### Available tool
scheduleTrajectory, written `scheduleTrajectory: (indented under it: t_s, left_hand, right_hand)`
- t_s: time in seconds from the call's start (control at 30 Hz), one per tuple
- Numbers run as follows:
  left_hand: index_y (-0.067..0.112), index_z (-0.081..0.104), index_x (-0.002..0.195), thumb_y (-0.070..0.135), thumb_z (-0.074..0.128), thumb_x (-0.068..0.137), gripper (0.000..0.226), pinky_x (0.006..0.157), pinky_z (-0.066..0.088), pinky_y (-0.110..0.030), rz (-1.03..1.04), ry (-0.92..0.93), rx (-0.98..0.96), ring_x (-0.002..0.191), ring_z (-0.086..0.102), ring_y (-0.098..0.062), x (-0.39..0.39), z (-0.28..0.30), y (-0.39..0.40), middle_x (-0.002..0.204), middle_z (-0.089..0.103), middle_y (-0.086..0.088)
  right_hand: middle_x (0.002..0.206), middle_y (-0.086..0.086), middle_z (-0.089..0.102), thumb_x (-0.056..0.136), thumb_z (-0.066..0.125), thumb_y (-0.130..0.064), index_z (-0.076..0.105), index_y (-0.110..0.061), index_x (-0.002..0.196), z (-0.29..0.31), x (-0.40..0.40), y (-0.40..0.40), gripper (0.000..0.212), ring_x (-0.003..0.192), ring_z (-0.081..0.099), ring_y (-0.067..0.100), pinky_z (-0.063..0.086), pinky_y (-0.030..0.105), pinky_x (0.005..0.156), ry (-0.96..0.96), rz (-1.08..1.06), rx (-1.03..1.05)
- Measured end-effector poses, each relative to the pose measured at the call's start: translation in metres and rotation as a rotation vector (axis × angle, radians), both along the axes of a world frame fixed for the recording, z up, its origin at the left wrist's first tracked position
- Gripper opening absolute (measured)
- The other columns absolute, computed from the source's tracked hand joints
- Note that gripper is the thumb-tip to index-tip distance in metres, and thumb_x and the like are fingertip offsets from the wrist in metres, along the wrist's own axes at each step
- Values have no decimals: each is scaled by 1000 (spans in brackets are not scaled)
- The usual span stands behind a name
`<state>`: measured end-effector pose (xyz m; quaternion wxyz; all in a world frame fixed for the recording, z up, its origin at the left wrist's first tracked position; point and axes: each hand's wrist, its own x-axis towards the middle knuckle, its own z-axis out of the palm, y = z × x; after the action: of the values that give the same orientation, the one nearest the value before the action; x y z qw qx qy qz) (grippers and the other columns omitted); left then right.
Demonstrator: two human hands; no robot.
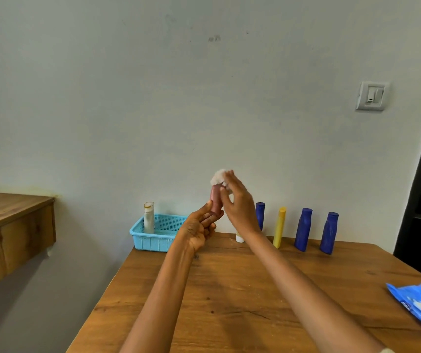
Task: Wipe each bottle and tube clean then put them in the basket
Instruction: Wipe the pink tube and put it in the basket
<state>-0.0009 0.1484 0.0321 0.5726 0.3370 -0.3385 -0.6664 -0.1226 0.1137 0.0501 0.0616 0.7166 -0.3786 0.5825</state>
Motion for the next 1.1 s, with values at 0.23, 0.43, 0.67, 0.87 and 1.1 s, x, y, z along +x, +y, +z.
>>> scheduleTrajectory:
  t_s: [0.23, 0.43, 0.67, 0.87, 1.1]
  left_hand:
    - [9, 66, 92, 35, 68, 81, 28, 56, 46, -18, 78, -45, -13, 54, 52, -9, 6, -7, -6, 77, 73, -4]
    - [10, 67, 96, 40, 73, 71, 39, 64, 46, -23, 127, -120, -74, 65, 60, -12, 2, -3, -4, 79, 74, -2]
    - [7, 67, 99, 38, 72, 77, 38, 67, 44, -22, 186, -190, -126, 77, 63, -12, 9, 0, -6, 90, 74, -7]
    - [9, 66, 98, 42, 72, 75, 41, 70, 41, -24, 150, -242, -88, 65, 50, -12, 7, -1, -10, 88, 75, -5]
    - [8, 62, 98, 36, 71, 78, 36, 81, 42, -28, 164, -214, -47, 59, 50, -12, 5, -6, -12, 82, 75, -6]
  right_hand:
    - [126, 9, 61, 85, 64, -5, 59, -12, 125, -32, -6, 14, 41, 114, 60, 21, 52, 27, 89, 292, -40, -124]
    - [133, 12, 55, 83, 65, 1, 51, -11, 133, -33, -2, 19, 54, 119, 56, 24, 48, 25, 89, 321, -82, -156]
    - [122, 12, 62, 69, 74, 9, 61, -12, 123, -5, 2, 15, 59, 106, 62, 29, 60, 32, 56, 475, -227, -238]
    - [128, 11, 58, 79, 66, 5, 60, -12, 124, 18, -2, 5, 48, 116, 54, 32, 58, 38, 67, 441, -250, -118]
    - [133, 8, 54, 95, 47, -7, 57, -14, 129, 26, -3, -6, 36, 122, 46, 24, 45, 32, 95, 230, -214, 118]
